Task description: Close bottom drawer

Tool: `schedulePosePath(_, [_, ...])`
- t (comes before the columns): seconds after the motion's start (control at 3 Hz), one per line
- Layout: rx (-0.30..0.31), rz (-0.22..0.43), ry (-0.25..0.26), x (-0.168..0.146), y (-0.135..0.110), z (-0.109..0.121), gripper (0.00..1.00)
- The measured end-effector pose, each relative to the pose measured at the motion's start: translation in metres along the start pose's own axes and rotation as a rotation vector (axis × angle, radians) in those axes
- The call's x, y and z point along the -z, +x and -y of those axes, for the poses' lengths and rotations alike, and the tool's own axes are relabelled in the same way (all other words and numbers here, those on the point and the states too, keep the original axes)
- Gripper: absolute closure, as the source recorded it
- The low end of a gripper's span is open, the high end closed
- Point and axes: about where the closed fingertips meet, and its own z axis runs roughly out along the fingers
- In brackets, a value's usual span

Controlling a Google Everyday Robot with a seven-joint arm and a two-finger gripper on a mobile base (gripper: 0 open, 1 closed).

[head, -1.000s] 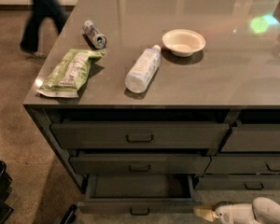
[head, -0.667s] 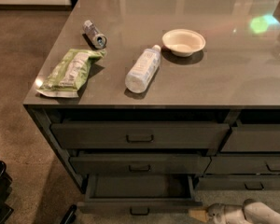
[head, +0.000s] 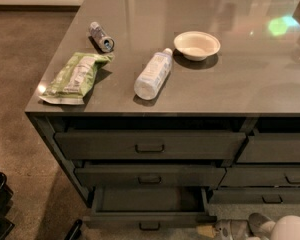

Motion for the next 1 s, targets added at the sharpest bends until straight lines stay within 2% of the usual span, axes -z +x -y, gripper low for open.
schedulePosePath(0.33, [0.037, 0.039, 0.03, -0.003, -0.017, 0.005, 1.0])
schedulePosePath(0.67, [0.137, 0.101, 0.076, -0.003, -0.061, 0.003, 1.0])
schedulePosePath(1.0, [0.144, 0.104, 0.079, -0.003, -0.062, 0.002, 1.0])
